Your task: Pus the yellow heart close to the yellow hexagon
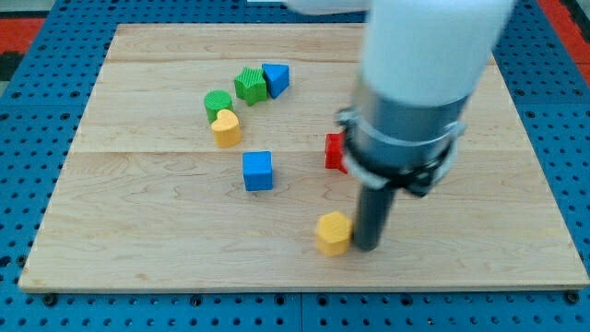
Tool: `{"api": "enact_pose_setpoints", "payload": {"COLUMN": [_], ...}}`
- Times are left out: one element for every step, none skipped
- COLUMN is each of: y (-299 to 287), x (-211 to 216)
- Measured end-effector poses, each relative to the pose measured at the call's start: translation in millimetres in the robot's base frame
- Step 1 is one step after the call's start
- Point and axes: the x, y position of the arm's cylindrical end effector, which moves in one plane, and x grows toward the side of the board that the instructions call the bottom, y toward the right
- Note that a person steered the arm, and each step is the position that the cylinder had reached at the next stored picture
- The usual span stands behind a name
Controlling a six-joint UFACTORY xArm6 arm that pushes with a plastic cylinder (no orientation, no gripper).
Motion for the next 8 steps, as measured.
{"api": "enact_pose_setpoints", "payload": {"y": [-35,-32,-34,-52,-66,-129,-197,-236], "x": [6,-32,-76,-114,-182,-190,-156,-141]}}
